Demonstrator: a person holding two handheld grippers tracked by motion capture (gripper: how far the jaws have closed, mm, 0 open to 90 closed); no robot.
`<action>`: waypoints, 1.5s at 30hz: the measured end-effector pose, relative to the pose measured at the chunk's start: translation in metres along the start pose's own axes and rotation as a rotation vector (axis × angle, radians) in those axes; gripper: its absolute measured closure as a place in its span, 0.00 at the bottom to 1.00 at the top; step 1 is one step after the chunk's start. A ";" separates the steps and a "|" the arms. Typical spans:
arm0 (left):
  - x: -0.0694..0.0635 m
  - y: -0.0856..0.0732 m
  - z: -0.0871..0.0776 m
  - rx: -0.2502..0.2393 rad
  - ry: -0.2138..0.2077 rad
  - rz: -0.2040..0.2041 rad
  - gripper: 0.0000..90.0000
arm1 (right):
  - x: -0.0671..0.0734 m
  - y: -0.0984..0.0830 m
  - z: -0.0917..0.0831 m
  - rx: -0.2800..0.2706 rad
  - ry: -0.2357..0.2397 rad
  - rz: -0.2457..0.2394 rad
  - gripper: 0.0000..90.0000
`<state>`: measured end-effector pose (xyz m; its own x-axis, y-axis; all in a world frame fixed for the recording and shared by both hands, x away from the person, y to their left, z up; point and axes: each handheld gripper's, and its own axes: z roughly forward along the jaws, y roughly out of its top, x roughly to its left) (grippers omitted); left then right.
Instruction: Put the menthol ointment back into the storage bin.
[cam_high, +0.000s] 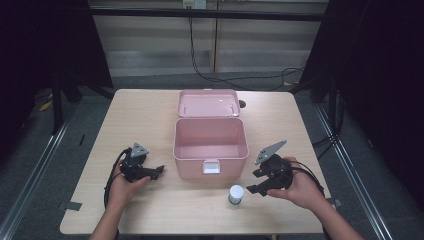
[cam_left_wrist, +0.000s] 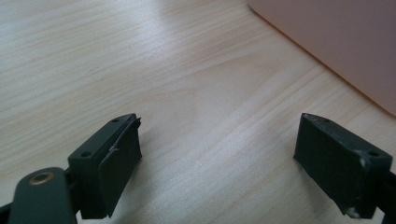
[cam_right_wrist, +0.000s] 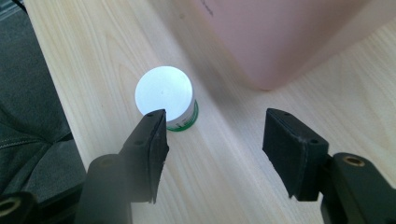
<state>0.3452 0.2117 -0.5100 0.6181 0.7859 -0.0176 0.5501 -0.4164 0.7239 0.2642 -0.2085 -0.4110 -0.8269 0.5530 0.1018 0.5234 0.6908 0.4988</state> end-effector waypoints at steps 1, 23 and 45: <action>0.000 0.000 0.000 -0.001 0.000 0.000 0.15 | 0.001 0.000 0.000 0.004 0.002 0.004 0.44; 0.000 0.000 0.000 0.000 -0.001 0.000 0.15 | 0.012 0.012 0.013 0.075 0.029 -0.048 0.43; 0.002 0.000 -0.001 0.000 -0.008 -0.013 0.16 | 0.024 0.021 0.033 0.154 0.059 -0.096 0.43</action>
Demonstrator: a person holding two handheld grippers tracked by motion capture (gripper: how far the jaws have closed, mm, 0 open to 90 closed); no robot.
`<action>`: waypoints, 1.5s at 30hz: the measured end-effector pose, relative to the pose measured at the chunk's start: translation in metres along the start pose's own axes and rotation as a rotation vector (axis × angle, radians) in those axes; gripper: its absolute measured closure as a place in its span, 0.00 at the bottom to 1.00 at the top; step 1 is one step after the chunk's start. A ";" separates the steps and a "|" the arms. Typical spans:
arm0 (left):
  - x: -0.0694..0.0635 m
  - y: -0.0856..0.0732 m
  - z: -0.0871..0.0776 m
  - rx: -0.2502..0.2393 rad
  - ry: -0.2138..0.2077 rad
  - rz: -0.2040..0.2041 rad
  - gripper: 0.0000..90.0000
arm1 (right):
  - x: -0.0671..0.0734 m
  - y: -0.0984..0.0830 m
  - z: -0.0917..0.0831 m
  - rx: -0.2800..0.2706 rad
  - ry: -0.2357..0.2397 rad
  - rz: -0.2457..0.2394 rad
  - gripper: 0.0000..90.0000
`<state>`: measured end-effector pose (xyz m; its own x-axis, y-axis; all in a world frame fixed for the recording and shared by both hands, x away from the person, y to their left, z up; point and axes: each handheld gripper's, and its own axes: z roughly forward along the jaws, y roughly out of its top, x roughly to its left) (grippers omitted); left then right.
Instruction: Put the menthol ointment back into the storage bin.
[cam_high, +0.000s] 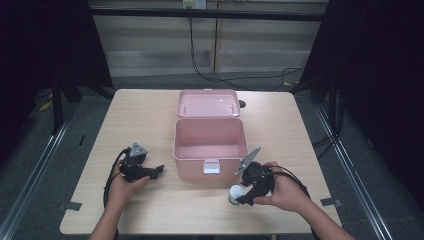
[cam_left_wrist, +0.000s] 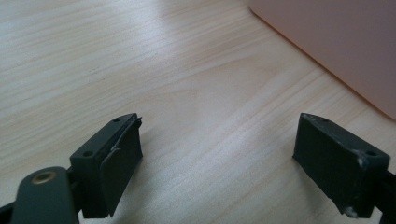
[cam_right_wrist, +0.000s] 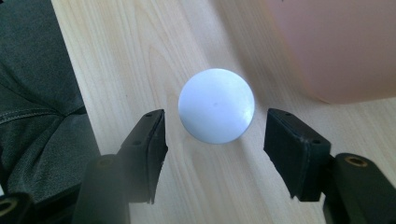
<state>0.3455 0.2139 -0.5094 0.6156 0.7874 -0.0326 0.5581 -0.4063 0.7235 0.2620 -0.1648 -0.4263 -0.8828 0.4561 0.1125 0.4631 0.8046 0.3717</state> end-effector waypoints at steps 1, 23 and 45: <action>0.000 0.000 0.000 -0.001 0.000 -0.002 0.16 | 0.000 0.000 0.001 0.006 0.001 -0.004 0.43; -0.002 0.000 0.001 -0.003 0.007 0.009 0.16 | 0.002 0.006 0.018 0.053 0.006 -0.033 0.45; -0.001 0.000 0.001 -0.001 0.006 0.015 0.16 | 0.002 0.010 0.028 0.071 0.000 -0.045 0.48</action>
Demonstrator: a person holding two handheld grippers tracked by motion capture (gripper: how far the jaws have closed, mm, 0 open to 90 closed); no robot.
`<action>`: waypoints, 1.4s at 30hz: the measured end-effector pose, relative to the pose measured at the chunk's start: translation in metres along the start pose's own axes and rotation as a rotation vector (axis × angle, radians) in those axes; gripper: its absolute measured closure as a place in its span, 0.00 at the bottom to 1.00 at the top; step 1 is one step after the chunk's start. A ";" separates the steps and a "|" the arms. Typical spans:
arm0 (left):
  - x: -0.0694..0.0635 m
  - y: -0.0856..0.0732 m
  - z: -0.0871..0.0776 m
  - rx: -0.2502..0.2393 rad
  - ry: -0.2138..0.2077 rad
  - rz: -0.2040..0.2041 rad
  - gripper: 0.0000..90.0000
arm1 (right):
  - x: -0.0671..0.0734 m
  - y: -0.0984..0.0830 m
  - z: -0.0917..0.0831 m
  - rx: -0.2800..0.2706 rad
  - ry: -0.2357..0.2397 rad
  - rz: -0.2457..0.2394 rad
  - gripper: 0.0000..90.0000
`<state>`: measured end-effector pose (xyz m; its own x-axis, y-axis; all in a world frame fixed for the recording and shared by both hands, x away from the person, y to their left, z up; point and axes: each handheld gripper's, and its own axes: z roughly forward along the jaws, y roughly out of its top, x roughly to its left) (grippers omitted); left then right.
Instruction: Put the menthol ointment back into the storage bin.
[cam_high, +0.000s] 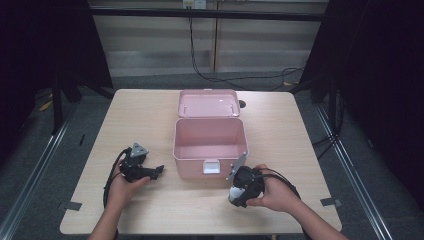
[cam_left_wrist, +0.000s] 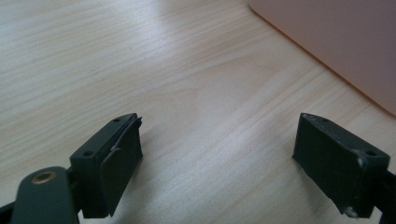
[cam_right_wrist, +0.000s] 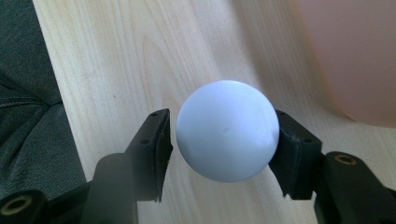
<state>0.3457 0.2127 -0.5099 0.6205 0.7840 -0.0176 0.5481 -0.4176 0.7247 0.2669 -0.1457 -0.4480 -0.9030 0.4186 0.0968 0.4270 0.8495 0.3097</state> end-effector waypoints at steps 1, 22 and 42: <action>0.000 0.000 0.000 0.000 0.000 0.000 0.16 | -0.001 0.000 0.000 0.004 0.001 -0.008 0.49; 0.001 0.000 0.000 -0.001 -0.005 0.004 0.16 | -0.001 0.003 0.001 0.007 -0.009 -0.020 0.56; 0.001 0.000 0.000 -0.002 -0.005 -0.002 0.16 | -0.006 0.007 -0.050 -0.003 -0.022 0.015 0.56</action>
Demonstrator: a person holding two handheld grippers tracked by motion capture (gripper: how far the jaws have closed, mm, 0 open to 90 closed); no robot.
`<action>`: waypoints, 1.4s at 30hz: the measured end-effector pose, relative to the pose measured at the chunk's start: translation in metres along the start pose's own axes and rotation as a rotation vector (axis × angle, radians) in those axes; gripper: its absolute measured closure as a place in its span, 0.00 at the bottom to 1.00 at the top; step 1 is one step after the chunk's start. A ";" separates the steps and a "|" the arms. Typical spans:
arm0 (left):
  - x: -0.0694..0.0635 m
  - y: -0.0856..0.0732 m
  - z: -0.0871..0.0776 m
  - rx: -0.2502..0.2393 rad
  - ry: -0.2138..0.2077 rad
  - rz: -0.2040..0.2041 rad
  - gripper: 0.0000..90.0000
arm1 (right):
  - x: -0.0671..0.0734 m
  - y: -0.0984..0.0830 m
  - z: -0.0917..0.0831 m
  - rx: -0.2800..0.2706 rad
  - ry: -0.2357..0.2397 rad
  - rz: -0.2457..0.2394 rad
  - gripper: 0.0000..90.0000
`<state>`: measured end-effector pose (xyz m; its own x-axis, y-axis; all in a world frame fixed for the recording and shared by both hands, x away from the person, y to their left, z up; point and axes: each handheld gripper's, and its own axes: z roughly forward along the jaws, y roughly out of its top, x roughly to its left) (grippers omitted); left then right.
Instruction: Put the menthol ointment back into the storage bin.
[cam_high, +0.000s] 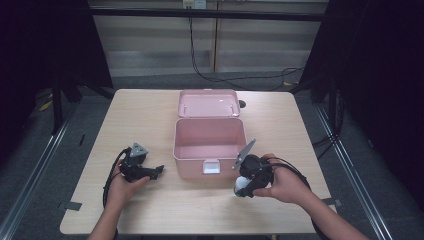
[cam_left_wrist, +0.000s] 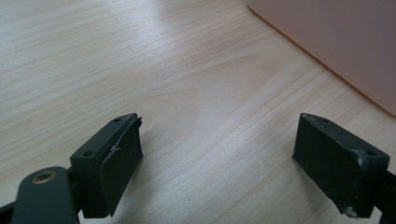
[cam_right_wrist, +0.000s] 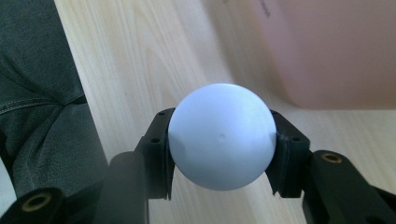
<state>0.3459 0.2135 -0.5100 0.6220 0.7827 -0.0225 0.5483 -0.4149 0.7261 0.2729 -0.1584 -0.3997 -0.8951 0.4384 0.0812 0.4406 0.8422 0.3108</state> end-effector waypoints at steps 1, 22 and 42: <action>0.000 0.000 0.000 0.001 -0.001 0.002 0.16 | -0.001 0.000 -0.002 0.003 -0.001 -0.005 0.56; 0.000 0.000 0.000 0.007 -0.002 0.012 0.15 | -0.006 0.011 -0.037 0.016 -0.008 0.014 0.56; 0.000 0.000 0.000 0.007 -0.003 0.010 0.15 | -0.018 0.021 -0.075 0.011 -0.036 0.041 0.56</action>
<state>0.3460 0.2132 -0.5098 0.6288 0.7774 -0.0172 0.5463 -0.4259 0.7213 0.2928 -0.1725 -0.3235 -0.8734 0.4835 0.0594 0.4778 0.8267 0.2970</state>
